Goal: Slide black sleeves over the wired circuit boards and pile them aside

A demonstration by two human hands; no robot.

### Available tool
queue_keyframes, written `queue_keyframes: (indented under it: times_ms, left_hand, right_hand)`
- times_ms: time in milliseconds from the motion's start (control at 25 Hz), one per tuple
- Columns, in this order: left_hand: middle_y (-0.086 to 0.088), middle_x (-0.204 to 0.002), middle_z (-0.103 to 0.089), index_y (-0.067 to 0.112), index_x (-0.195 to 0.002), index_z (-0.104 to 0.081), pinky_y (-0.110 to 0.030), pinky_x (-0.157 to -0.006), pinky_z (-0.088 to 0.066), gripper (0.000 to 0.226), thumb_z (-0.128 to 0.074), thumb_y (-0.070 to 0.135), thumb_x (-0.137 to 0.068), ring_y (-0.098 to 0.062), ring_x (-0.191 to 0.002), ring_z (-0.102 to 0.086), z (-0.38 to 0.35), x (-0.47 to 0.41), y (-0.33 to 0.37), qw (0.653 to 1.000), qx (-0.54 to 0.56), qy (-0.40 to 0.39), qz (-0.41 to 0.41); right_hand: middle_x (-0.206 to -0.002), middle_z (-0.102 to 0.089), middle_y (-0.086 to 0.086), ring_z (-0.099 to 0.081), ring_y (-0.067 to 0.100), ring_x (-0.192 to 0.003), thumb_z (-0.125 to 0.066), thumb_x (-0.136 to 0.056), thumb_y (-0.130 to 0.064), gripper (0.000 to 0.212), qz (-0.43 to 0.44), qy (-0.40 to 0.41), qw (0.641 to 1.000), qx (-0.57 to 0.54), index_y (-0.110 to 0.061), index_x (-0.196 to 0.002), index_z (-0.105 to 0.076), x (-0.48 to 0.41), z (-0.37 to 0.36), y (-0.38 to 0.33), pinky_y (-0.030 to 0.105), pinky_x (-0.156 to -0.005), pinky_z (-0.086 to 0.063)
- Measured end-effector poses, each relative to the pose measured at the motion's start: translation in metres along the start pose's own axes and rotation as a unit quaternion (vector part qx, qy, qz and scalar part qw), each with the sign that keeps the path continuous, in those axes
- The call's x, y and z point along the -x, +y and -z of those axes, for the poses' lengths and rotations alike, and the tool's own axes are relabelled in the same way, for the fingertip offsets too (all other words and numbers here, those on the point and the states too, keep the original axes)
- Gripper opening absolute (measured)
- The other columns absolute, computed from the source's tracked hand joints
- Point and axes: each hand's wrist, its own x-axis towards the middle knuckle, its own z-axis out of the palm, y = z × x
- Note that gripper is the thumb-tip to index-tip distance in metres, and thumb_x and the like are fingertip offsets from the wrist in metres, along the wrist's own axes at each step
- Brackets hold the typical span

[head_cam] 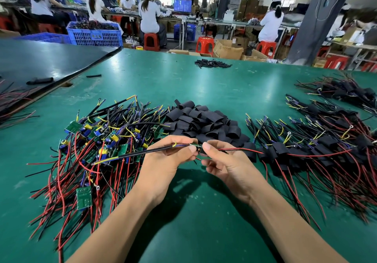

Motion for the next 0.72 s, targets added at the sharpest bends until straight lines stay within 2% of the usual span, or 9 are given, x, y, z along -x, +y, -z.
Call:
queue_keyframes:
  times_ms: [80,160,320,440,560,720]
  left_hand:
    - [-0.022,-0.086,-0.071,0.000,-0.095,-0.071,-0.038,-0.084,-0.055,0.015,-0.072,-0.004,-0.080,-0.028,-0.082,-0.067,-0.0011,-0.0002,0.0001,1.000,0.011,0.005,0.003]
    - [-0.022,-0.088,-0.070,-0.003,-0.096,-0.070,-0.038,-0.084,-0.054,0.016,-0.071,-0.004,-0.080,-0.028,-0.083,-0.066,-0.0020,0.0000,0.0002,1.000,0.019,0.009,0.006]
    - [-0.023,-0.093,-0.070,-0.006,-0.100,-0.068,-0.040,-0.088,-0.055,0.018,-0.070,-0.006,-0.082,-0.030,-0.085,-0.066,-0.0040,0.0011,-0.0015,0.999,0.022,0.021,0.012]
    - [-0.020,-0.092,-0.071,-0.002,-0.096,-0.070,-0.038,-0.087,-0.058,0.018,-0.072,-0.006,-0.079,-0.030,-0.085,-0.068,-0.0058,0.0010,-0.0014,0.999,0.038,0.032,0.019]
    - [-0.022,-0.090,-0.071,0.002,-0.094,-0.071,-0.035,-0.083,-0.060,0.024,-0.076,0.003,-0.070,-0.031,-0.084,-0.070,-0.0046,0.0003,-0.0006,0.996,0.079,0.015,0.034]
    - [-0.018,-0.086,-0.073,0.004,-0.094,-0.072,-0.032,-0.079,-0.060,0.026,-0.076,0.009,-0.068,-0.028,-0.082,-0.071,-0.0012,-0.0012,0.0011,0.995,0.083,0.000,0.050]
  right_hand:
    - [-0.072,-0.065,0.003,-0.053,0.011,-0.053,-0.081,-0.065,-0.042,0.028,-0.012,0.000,0.998,0.060,-0.021,-0.080,-0.071,0.0005,-0.0005,0.0007,0.020,-0.054,-0.043]
    - [-0.068,-0.063,0.001,-0.049,0.010,-0.051,-0.078,-0.069,-0.048,0.026,-0.011,-0.005,0.997,0.079,-0.022,-0.068,-0.073,0.0003,-0.0018,0.0026,0.021,-0.055,-0.039]
    - [-0.075,-0.066,0.003,-0.049,0.008,-0.056,-0.075,-0.076,-0.036,0.023,-0.001,-0.021,1.000,0.018,-0.013,-0.077,-0.074,-0.0023,-0.0041,0.0055,0.018,-0.054,-0.042]
    - [-0.073,-0.060,0.001,-0.045,0.007,-0.056,-0.074,-0.076,-0.029,0.030,0.009,-0.025,0.999,-0.026,-0.005,-0.094,-0.068,-0.0044,-0.0025,0.0056,0.018,-0.053,-0.040]
    - [-0.073,-0.060,0.000,-0.046,0.007,-0.058,-0.072,-0.076,-0.027,0.042,0.028,-0.031,0.999,-0.021,-0.001,-0.109,-0.069,-0.0032,-0.0031,0.0053,0.019,-0.056,-0.040]
    - [-0.075,-0.058,0.002,-0.047,0.007,-0.060,-0.071,-0.077,-0.028,0.043,0.045,-0.045,0.998,-0.003,-0.002,-0.112,-0.069,-0.0031,-0.0046,0.0071,0.020,-0.058,-0.041]
